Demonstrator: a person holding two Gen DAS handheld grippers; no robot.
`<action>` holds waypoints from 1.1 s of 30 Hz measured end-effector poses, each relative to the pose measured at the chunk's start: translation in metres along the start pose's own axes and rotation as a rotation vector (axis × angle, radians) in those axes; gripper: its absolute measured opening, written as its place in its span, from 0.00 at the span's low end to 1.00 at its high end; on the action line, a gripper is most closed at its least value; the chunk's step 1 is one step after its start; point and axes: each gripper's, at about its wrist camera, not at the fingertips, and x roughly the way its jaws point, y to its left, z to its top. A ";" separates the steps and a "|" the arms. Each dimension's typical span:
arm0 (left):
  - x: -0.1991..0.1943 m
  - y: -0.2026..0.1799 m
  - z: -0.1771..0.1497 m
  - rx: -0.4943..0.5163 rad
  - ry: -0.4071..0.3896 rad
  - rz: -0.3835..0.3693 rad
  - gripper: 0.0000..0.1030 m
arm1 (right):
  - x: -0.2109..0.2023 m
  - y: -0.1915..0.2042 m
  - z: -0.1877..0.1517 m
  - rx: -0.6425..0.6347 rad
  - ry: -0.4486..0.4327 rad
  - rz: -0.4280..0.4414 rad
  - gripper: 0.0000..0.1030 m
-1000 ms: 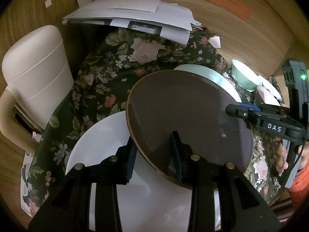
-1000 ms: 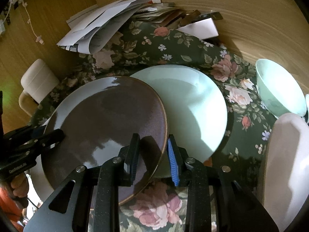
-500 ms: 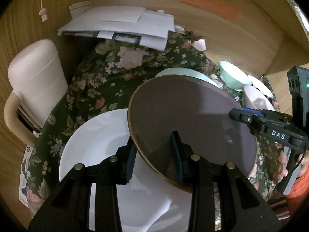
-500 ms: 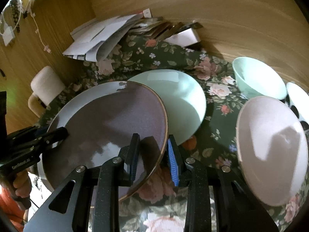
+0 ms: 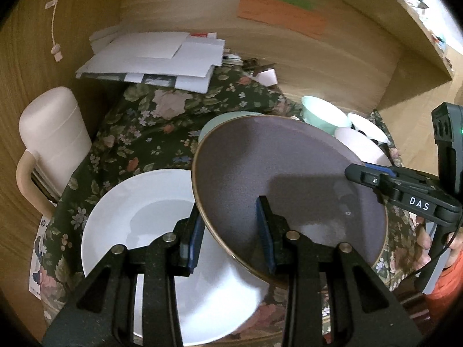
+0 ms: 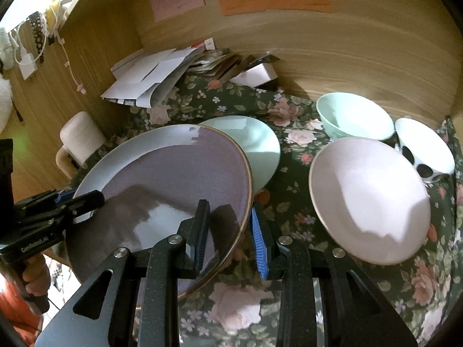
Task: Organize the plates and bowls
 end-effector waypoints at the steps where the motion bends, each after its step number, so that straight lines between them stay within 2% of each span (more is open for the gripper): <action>1: -0.002 -0.003 0.000 0.005 -0.003 -0.002 0.34 | -0.003 -0.001 -0.002 0.001 -0.005 -0.002 0.26; 15: -0.017 -0.034 -0.017 0.019 -0.014 -0.029 0.34 | -0.036 -0.019 -0.027 0.024 -0.044 -0.016 0.26; 33: -0.007 -0.069 -0.048 0.050 0.041 -0.059 0.34 | -0.046 -0.044 -0.070 0.086 -0.004 -0.043 0.26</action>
